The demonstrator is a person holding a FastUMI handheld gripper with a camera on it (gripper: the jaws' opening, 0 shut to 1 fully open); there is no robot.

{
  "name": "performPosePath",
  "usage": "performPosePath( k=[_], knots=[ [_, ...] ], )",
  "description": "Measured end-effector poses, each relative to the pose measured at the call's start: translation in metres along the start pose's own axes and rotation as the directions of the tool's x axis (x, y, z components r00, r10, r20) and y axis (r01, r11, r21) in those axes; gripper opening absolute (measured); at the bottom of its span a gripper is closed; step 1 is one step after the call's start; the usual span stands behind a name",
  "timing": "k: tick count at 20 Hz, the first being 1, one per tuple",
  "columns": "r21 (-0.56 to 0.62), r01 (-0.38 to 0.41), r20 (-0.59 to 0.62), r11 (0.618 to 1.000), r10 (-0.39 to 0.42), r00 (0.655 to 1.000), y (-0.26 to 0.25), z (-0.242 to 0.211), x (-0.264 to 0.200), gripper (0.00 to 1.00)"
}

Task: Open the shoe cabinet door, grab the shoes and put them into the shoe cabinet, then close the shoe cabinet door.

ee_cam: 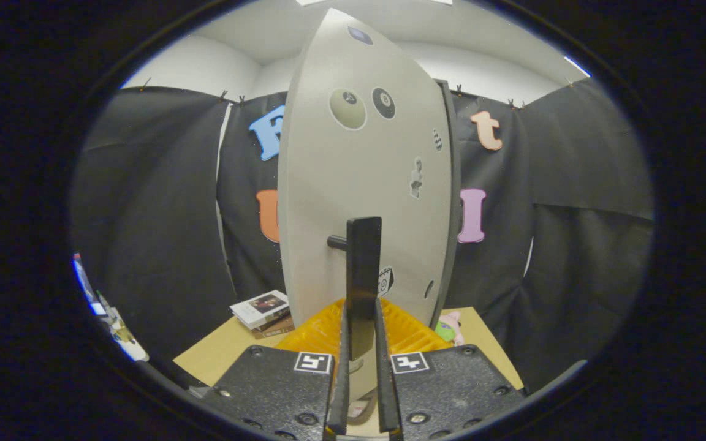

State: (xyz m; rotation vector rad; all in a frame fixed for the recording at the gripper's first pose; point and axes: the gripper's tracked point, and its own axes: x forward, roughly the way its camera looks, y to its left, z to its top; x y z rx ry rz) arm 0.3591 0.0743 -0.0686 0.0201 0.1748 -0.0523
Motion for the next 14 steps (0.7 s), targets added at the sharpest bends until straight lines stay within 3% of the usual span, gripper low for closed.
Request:
performPosePath(
  k=[4,10,14],
  knots=[
    [0.054,-0.014,-0.017,0.998,0.015,1.000,0.001,-0.004,-0.008,0.18],
    [0.037,0.014,-0.022,0.999,-0.013,1.000,-0.018,-0.004,-0.013,0.15],
    [-0.043,0.001,-0.018,0.999,-0.002,1.000,-0.033,-0.005,-0.008,0.09]
  ],
)
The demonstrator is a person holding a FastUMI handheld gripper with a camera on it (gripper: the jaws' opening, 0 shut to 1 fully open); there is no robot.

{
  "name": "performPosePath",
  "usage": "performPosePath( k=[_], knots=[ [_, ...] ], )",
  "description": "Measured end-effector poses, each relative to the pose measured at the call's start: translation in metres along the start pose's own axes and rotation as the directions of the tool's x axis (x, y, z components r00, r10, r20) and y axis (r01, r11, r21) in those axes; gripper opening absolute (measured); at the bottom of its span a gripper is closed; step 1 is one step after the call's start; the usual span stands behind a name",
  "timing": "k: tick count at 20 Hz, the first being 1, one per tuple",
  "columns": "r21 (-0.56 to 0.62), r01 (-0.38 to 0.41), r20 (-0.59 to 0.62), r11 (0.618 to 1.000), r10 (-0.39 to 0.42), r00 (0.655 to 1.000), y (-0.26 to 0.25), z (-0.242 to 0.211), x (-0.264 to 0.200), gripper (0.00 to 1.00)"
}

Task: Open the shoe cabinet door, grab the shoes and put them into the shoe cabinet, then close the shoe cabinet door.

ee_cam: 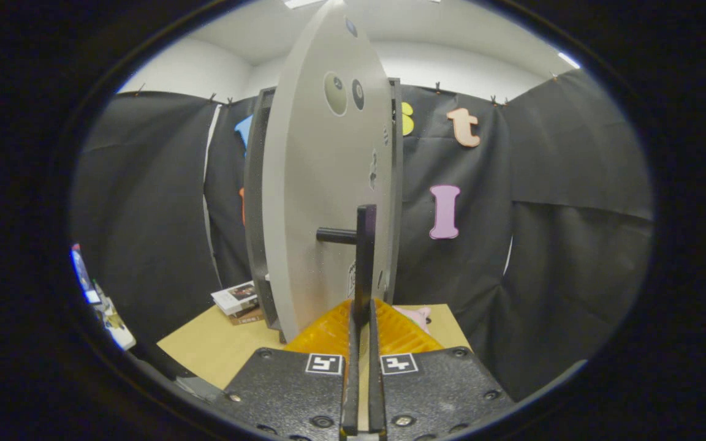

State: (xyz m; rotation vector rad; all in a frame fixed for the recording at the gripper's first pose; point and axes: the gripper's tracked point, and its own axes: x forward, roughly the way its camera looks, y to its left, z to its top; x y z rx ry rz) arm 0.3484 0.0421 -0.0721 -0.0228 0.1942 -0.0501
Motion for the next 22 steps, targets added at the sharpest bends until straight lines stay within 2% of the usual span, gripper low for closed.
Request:
performPosePath(
  k=[4,9,11,14,16,19,22],
  knots=[
    [0.031,0.008,-0.001,0.999,-0.008,1.000,-0.001,0.000,-0.003,0.07],
    [0.062,0.089,-0.003,0.994,-0.089,0.996,-0.021,0.000,-0.004,0.04],
    [0.128,0.072,-0.011,0.989,-0.071,0.997,-0.009,-0.001,-0.004,0.04],
    [0.157,0.085,-0.032,0.984,-0.081,0.996,-0.007,-0.005,-0.006,0.04],
    [0.140,0.108,-0.036,0.984,-0.104,0.994,-0.011,-0.008,-0.010,0.04],
    [0.100,0.190,-0.042,0.977,-0.187,0.981,-0.027,-0.009,-0.020,0.04],
    [0.071,0.200,-0.020,0.977,-0.199,0.980,-0.029,-0.005,-0.026,0.08]
  ],
)
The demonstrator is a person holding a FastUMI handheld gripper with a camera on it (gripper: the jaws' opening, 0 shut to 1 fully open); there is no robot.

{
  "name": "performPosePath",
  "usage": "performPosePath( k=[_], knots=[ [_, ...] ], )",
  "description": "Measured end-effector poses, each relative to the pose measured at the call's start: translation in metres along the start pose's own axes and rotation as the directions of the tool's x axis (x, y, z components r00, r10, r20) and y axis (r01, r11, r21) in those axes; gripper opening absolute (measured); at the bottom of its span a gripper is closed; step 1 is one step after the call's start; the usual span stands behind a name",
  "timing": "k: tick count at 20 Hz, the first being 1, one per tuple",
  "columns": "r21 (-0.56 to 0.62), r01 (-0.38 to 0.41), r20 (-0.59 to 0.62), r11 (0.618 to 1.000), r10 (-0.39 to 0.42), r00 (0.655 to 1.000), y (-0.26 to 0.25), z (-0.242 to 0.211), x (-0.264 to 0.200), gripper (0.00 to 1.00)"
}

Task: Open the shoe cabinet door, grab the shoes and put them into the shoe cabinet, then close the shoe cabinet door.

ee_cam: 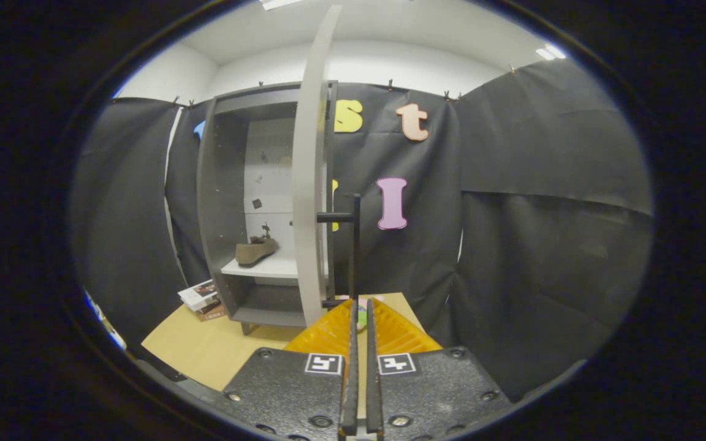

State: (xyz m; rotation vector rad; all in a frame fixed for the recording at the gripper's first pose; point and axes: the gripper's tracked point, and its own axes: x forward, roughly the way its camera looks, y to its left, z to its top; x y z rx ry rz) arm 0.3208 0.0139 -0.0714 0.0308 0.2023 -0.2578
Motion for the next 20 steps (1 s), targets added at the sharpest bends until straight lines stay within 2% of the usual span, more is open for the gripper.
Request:
performPosePath(
  k=[1,2,3,7,10,20],
  knots=[
    [-0.008,-0.008,0.003,1.000,0.008,1.000,0.002,0.000,0.000,0.23],
    [-0.012,-0.016,0.007,1.000,0.016,1.000,0.003,0.001,-0.003,0.30],
    [-0.016,-0.019,0.012,1.000,0.019,1.000,0.005,0.001,-0.005,0.51],
    [-0.023,-0.028,0.034,0.999,0.029,0.999,0.013,0.001,-0.008,0.89],
    [-0.019,-0.036,0.028,0.999,0.036,0.999,0.021,-0.004,-0.012,0.98],
    [0.009,-0.129,-0.091,0.992,0.129,0.987,0.059,-0.045,-0.009,0.99]
  ],
)
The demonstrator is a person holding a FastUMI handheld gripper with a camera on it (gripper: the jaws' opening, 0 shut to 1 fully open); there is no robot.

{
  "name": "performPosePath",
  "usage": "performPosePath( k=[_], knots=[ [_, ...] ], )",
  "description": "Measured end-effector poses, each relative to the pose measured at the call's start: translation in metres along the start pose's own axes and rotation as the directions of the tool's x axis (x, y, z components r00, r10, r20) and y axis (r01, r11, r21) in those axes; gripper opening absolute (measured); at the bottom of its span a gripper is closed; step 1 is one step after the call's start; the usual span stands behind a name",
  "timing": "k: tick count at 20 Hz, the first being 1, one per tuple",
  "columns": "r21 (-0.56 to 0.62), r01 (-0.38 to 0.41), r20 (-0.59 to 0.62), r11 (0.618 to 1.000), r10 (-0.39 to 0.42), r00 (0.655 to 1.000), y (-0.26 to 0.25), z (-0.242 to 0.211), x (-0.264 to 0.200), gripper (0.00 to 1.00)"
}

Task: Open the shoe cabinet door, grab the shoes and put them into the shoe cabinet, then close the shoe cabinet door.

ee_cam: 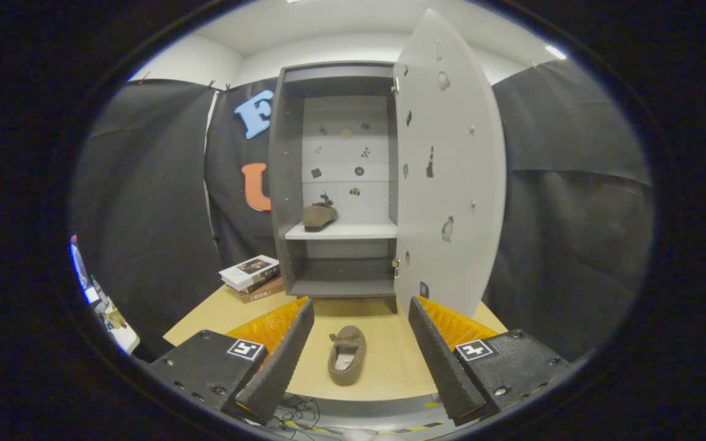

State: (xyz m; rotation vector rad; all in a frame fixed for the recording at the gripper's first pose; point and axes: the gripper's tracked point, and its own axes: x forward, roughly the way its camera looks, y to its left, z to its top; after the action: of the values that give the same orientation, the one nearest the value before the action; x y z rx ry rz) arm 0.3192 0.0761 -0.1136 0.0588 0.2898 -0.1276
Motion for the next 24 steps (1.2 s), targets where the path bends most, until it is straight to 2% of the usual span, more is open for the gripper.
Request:
performPosePath(
  k=[6,9,15,21,24],
  knots=[
    [-0.036,-0.091,-0.151,0.995,0.085,0.985,0.014,-0.039,0.003,0.99],
    [-0.005,-0.121,-0.258,0.993,0.115,0.959,0.021,-0.060,0.000,0.99],
    [0.063,-0.090,-0.409,0.994,0.108,0.906,0.029,-0.087,-0.004,0.99],
    [0.105,-0.060,-0.477,0.993,0.104,0.873,0.026,-0.097,0.006,0.98],
    [0.111,-0.058,-0.499,0.992,0.106,0.860,0.028,-0.101,0.028,0.98]
  ],
)
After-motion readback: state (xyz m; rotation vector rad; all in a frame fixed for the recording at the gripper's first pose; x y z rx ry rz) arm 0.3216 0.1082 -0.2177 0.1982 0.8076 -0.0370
